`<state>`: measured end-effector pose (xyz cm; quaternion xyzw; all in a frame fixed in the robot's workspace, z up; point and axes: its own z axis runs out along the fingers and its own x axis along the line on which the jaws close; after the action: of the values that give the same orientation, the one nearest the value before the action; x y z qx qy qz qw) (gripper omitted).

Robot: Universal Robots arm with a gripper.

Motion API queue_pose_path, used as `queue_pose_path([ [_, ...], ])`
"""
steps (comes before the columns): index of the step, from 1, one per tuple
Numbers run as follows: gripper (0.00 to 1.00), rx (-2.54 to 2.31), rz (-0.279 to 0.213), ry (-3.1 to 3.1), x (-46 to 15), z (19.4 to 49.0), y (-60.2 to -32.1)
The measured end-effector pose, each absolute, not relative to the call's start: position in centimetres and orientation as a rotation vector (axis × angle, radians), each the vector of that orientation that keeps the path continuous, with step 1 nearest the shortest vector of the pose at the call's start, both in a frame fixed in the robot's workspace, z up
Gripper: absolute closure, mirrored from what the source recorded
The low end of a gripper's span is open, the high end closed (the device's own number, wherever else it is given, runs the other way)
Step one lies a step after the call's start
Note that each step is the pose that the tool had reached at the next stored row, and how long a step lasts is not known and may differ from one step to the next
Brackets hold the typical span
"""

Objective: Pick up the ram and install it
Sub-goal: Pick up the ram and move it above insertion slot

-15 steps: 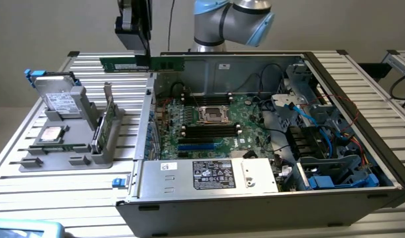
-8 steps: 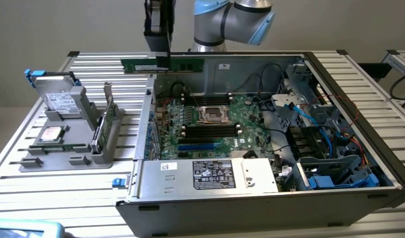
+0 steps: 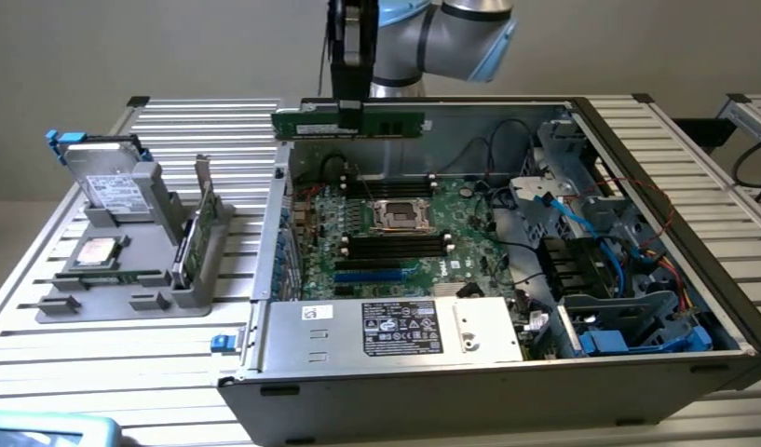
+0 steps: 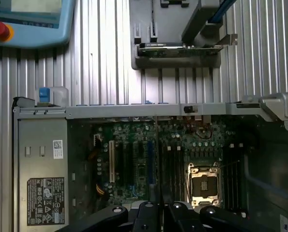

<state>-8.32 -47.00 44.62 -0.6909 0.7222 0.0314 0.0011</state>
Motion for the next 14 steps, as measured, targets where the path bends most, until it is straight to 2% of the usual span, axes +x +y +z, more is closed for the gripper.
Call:
queue_pose_path([
  [14, 0.86, -2.172, 0.092, 2.265, -4.1, 42.5, -46.8],
])
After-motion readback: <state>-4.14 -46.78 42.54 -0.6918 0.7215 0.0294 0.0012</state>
